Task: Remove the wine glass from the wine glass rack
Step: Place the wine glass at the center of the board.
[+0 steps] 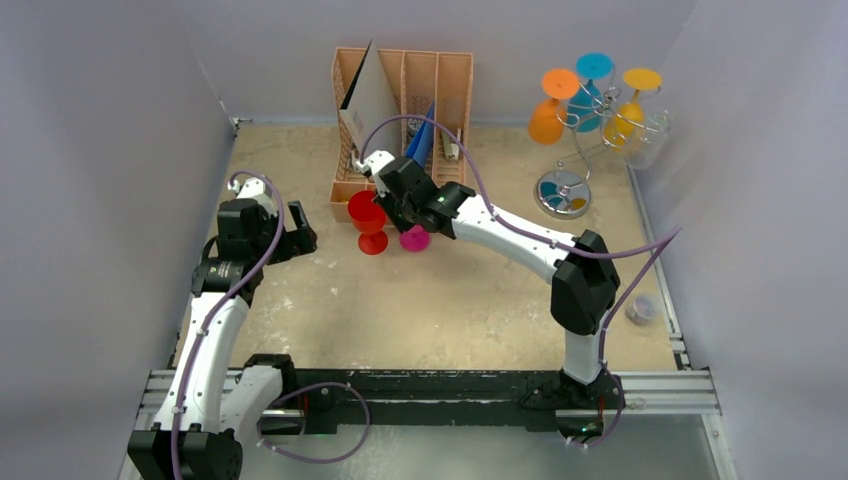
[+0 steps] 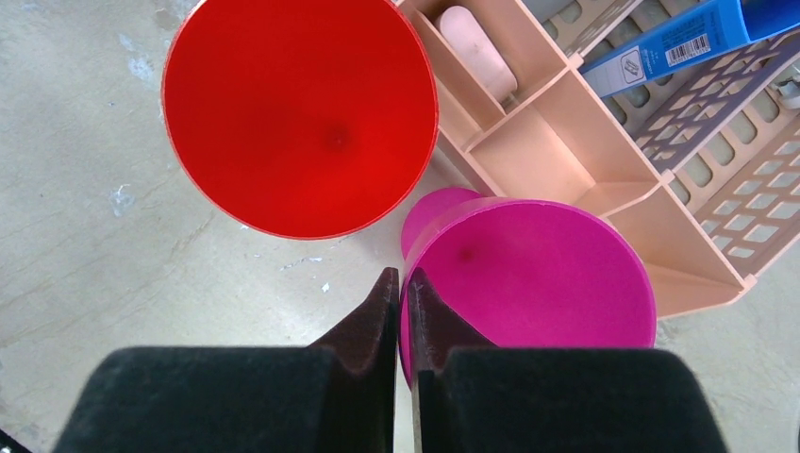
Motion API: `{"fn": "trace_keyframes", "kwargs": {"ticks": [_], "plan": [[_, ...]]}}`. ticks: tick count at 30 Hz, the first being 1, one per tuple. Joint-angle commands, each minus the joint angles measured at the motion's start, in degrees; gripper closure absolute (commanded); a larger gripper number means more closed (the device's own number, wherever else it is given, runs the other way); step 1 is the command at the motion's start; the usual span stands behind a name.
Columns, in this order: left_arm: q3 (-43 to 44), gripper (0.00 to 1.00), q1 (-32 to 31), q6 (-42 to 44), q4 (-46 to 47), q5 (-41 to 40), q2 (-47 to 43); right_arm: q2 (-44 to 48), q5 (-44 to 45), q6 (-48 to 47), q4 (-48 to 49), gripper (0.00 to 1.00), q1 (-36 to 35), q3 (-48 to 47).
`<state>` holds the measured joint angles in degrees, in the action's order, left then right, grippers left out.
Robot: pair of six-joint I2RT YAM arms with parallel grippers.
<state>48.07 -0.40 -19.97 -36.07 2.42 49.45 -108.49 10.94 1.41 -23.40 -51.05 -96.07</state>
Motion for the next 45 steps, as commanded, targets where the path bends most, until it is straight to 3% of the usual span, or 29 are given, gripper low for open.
{"fn": "trace_keyframes", "kwargs": {"ticks": [1, 33, 45], "plan": [[-0.07, 0.0, 0.33, 0.45, 2.06, 0.87, -0.06, 1.36, 0.05, -1.06, 0.23, 0.94, 0.05, 0.02], [-0.13, 0.0, 0.32, 0.82, 2.24, 1.55, -0.41, -1.07, -2.58, 1.58, -0.84, 0.9, -0.01, -2.54], [-0.17, 0.0, 0.32, 0.89, 2.44, 1.98, -0.38, -1.01, -3.1, -0.18, -3.1, 0.8, 0.0, -4.37]]}}
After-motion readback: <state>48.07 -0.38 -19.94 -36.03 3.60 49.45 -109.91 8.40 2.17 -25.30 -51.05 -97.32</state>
